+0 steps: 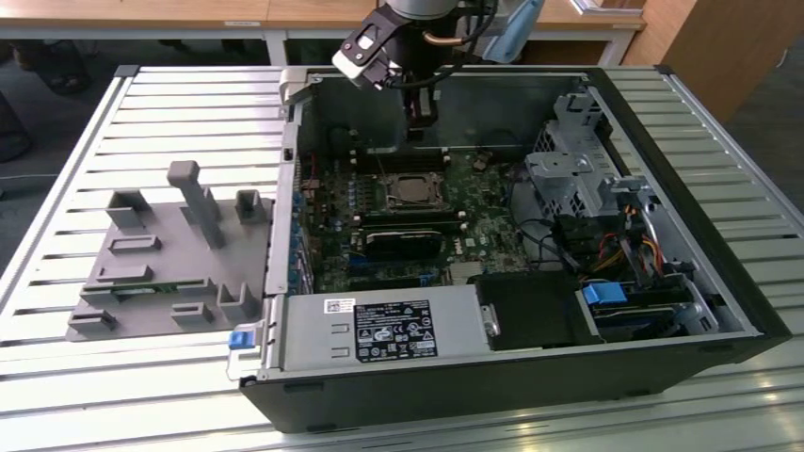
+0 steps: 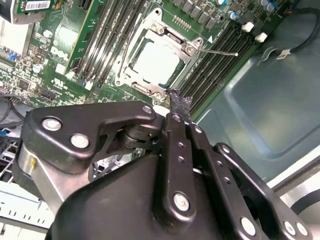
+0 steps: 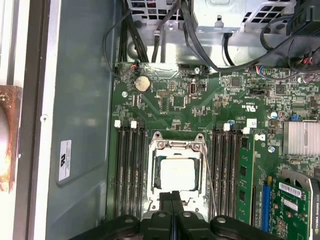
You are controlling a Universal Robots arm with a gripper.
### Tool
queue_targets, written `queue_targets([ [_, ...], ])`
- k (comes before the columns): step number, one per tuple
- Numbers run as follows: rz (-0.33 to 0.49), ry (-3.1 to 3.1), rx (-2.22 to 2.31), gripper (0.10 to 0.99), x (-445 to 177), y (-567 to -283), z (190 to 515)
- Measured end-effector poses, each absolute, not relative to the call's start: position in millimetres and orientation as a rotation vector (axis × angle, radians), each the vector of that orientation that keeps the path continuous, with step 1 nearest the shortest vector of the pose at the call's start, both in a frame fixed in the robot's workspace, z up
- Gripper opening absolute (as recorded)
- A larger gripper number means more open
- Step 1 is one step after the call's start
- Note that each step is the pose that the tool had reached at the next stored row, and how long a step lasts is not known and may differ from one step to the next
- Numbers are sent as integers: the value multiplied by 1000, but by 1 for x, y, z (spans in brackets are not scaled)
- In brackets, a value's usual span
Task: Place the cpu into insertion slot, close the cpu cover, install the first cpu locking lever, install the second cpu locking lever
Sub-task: 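Install the first cpu locking lever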
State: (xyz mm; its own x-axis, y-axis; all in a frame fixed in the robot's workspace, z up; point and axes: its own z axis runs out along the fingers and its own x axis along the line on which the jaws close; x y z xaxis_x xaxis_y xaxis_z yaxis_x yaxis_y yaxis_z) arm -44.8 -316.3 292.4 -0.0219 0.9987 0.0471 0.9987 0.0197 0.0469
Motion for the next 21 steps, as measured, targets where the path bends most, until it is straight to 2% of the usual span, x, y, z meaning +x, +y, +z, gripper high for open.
queue_targets([
  [21, -102, -2541, -1826, 106, -45, -316, 292],
])
